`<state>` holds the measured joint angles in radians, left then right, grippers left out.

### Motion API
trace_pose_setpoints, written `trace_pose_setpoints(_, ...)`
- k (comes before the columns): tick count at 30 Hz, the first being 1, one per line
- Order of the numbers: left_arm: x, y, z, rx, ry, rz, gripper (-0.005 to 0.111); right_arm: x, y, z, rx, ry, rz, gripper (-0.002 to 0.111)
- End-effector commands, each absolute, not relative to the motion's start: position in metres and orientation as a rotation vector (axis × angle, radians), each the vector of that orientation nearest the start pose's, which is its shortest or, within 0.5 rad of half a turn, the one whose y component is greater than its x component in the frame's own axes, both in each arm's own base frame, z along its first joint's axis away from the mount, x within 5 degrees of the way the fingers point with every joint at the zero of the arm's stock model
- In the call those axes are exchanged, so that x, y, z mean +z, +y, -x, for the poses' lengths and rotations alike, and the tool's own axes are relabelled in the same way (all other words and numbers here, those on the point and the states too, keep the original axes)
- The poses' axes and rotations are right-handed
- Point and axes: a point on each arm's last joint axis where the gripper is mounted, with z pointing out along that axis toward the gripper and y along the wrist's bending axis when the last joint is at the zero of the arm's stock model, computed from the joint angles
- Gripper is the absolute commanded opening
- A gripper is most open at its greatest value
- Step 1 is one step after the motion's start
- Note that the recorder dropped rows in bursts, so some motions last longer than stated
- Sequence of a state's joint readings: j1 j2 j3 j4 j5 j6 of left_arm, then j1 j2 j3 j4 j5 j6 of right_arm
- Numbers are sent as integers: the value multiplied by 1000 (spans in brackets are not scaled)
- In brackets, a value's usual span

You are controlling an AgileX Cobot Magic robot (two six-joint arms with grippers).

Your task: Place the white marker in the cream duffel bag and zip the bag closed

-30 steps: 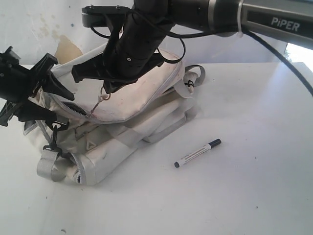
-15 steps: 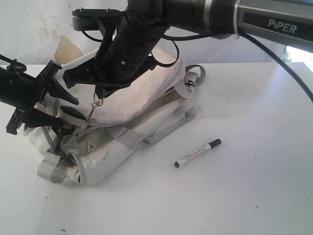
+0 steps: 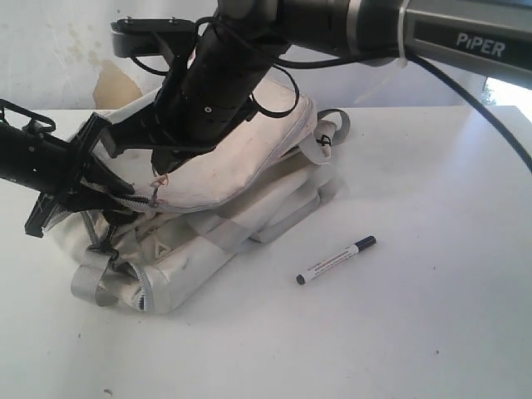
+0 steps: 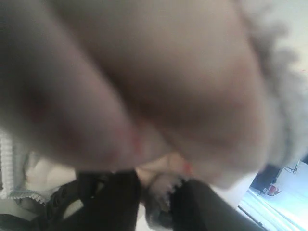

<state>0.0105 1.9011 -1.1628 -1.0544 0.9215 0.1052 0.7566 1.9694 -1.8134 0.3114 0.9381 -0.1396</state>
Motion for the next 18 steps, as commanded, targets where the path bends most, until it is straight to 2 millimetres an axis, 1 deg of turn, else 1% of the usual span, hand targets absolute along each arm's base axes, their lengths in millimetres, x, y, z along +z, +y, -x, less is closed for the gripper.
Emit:
trace_pose_setpoints(1, 185, -59, -364, -1281, 2712, 755, 0, 305, 319, -308, 582, 2405, 1031, 0)
trace_pose_setpoints(4, 192, -51, -365, -1331, 2713, 714, 0, 304, 316, -310, 522, 2415, 1030, 0)
trace_pose_setpoints(6, 195, -45, -365, -1391, 2694, 734, 0, 303, 314, -311, 492, 2429, 1013, 0)
trace_pose_setpoints(9, 201, -34, -365, -1503, 2632, 774, 0, 302, 312, -313, 450, 2443, 990, 0)
trace_pose_setpoints(13, 210, -27, -365, -1669, 2546, 752, 0, 301, 308, -316, 374, 2442, 984, 0)
trace_pose_setpoints(14, 212, -24, -365, -1691, 2531, 749, 0, 301, 307, -316, 352, 2440, 988, 0)
trace_pose_setpoints(18, 212, -15, -366, -1689, 2499, 776, 0, 300, 301, -320, 249, 2451, 960, 0)
